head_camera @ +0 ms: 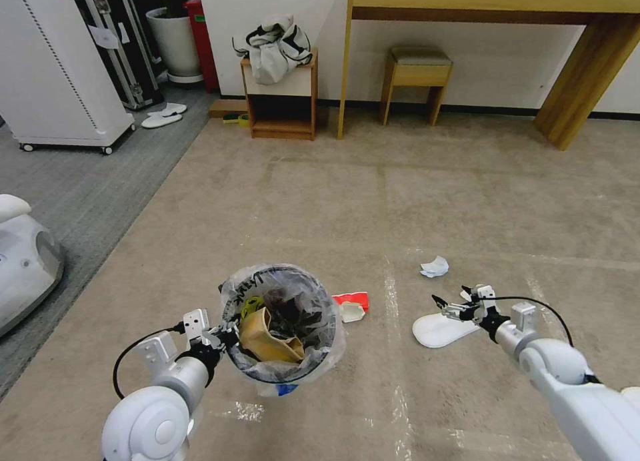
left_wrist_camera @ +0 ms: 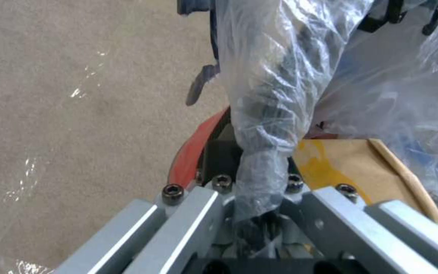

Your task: Pick up the trash bin and place the garbage on the floor into it.

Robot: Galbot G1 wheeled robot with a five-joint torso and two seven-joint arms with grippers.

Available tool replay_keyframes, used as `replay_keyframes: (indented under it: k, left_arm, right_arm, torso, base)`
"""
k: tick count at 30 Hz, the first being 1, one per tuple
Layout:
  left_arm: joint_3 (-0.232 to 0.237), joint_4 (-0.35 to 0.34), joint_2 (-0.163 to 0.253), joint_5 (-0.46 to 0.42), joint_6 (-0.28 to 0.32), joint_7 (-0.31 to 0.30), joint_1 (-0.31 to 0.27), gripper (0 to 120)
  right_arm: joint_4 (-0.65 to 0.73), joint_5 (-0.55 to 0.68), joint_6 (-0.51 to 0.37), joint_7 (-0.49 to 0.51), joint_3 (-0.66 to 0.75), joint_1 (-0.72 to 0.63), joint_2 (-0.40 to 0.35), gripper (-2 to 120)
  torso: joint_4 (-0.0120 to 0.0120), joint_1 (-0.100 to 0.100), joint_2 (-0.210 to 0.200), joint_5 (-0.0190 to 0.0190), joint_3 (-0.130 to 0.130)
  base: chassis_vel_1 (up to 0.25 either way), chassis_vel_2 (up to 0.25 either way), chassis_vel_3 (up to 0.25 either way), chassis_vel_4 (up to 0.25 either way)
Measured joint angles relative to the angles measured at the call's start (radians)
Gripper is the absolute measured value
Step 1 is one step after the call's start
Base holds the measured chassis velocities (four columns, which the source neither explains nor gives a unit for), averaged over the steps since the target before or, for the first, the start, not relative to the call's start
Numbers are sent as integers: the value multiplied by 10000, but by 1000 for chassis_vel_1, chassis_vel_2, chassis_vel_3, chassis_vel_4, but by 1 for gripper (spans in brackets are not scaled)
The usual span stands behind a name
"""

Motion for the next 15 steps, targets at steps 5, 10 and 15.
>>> replay_keyframes:
  k: [5, 10, 15]
  left_arm:
    - [23, 5, -88, 102, -14, 71, 58, 1]
    - [79, 1, -179, 195, -24, 105, 106, 1]
    - [103, -10, -179, 239, -28, 115, 114, 1]
  right_arm:
    - [-680, 126, -373, -356, -716, 619, -243, 100]
    - [-1232, 66, -483, -593, -1147, 983, -248, 100]
    - [-1516, -58, -646, -767, -1332, 1172, -248, 100]
  torso:
    - [2, 0, 0, 2, 0]
    - [3, 0, 0, 0, 1]
    - [2, 0, -1, 0, 1]
  base:
    - [0, 0, 0, 0]
    - [0, 0, 0, 0]
    - [0, 0, 0, 0]
